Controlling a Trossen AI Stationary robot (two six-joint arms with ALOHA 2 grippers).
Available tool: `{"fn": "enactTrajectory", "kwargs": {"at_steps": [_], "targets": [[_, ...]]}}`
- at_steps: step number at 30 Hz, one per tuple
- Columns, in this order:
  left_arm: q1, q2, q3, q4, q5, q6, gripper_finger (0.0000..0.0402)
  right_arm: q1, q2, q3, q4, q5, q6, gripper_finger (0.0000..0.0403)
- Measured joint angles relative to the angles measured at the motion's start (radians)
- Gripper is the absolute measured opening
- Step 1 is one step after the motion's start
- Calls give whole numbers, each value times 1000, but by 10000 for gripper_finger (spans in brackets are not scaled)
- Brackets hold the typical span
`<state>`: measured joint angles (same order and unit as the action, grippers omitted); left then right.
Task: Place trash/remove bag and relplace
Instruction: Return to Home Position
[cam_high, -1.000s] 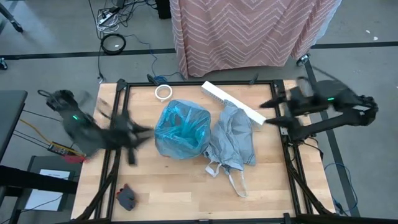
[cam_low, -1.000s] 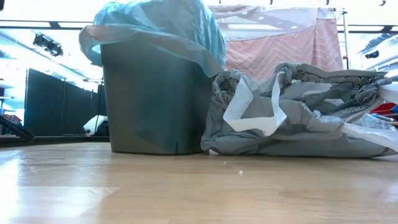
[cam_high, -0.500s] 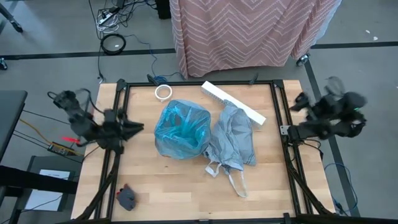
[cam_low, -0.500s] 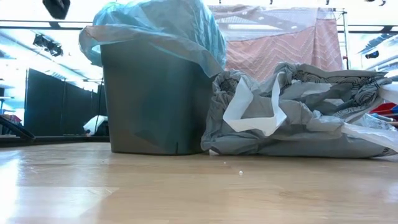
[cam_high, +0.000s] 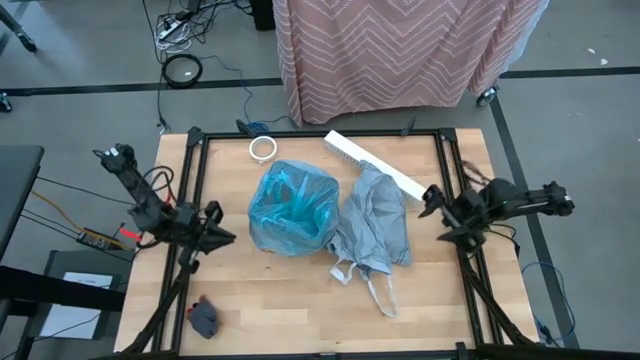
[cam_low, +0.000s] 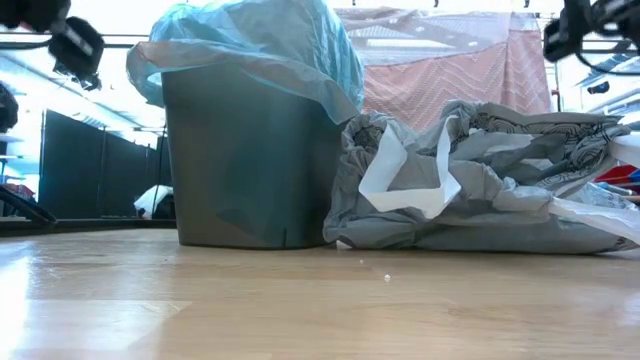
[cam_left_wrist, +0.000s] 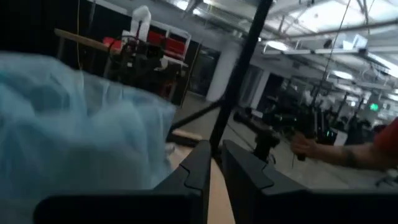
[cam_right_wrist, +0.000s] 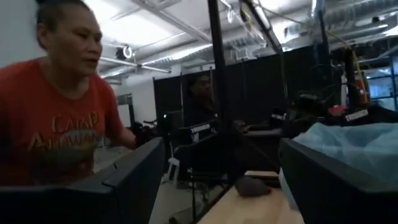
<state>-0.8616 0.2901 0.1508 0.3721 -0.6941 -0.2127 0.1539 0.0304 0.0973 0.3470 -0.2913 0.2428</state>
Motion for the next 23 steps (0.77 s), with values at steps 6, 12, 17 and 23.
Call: {"fn": "enactTrajectory", "kwargs": {"at_steps": [6, 12, 17, 23], "targets": [[-60, -88, -137, 14, -59, 7, 36, 10, -2, -87, -16, 9, -90, 306], [-105, -206, -142, -155, -133, 6, 22, -11, -24, -87, -150, 36, -78, 307], [-110, -241, -142, -166, -147, 25, 19, -23, -25, -87, -159, 82, -58, 307], [-110, -237, -143, -183, -146, 25, 19, -26, -17, -88, -167, 95, -8, 307]]}}
